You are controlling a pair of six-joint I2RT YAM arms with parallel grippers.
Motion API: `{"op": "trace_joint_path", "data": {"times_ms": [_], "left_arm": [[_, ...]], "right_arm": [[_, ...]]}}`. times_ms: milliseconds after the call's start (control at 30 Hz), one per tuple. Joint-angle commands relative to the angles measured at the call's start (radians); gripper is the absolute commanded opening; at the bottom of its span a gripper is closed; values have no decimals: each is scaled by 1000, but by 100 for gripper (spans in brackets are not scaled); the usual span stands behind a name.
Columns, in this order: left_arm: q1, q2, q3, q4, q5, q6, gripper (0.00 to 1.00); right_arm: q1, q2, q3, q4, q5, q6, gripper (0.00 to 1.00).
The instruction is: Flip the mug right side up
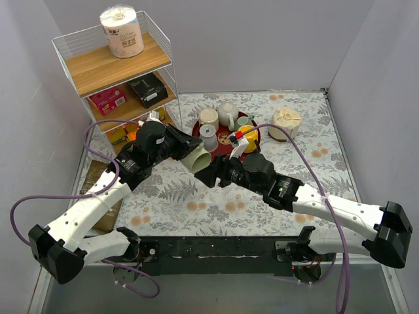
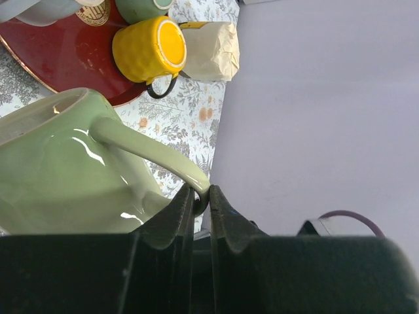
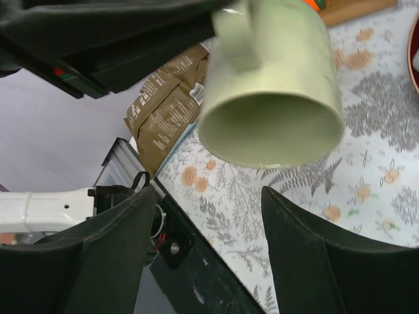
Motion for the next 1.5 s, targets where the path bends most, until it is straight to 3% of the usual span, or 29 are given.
{"op": "trace_joint_path", "data": {"times_ms": [0,233,733,833,967,1067,1133,1200,1233,1367,1467], "left_arm": [[2,-13,71,12,-45,-111,0],[2,-27,83,-8,-60,-168,0],[2,-65,60,-15,-82,-201,0],[2,-73,62,-28,-83,-186,0],[0,-90,66,-60,-91,-148,0],[2,-105,65,-104,-111,-113,17],[2,-127,63,-138,-125,-90,41],[0,-151,59,-170,-146,-42,54],[2,-159,60,-190,-158,-31,71],[2,-208,82,-319,-261,45,98],[2,-257,122,-463,-387,98,98]], "right_arm": [[45,49,51,235,99,-198,73],[65,112,42,368,120,-229,69],[94,282,174,350,218,-262,21],[96,290,183,325,248,-262,1],[96,282,174,319,265,-285,1],[97,261,151,318,263,-330,1],[99,236,137,316,259,-354,1],[100,207,120,310,240,-393,1],[99,196,114,304,234,-403,1],[100,166,111,256,159,-522,1],[100,192,174,126,64,-639,1]]}}
